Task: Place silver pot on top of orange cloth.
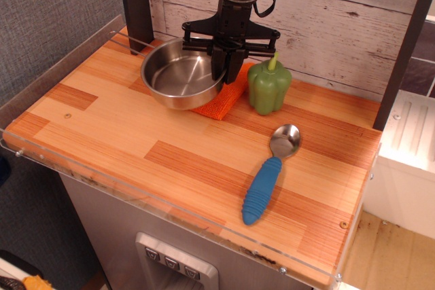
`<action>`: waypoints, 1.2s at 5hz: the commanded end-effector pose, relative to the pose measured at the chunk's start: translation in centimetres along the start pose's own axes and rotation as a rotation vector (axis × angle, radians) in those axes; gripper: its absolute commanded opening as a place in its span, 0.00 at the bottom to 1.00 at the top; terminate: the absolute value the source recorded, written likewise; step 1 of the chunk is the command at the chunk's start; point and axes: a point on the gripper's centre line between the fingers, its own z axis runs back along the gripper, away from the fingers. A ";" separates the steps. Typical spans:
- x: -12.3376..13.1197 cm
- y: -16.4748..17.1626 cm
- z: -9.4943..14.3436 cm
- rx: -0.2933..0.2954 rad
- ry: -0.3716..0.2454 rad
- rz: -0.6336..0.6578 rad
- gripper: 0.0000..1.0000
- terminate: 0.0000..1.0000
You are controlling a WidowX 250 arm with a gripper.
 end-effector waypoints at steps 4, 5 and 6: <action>2.2 0.8 0.4 -0.071 -0.030 0.031 1.00 0.00; 1.8 2.0 2.9 -0.136 -0.086 0.023 1.00 0.00; 0.3 5.1 7.0 -0.200 -0.172 -0.014 1.00 0.00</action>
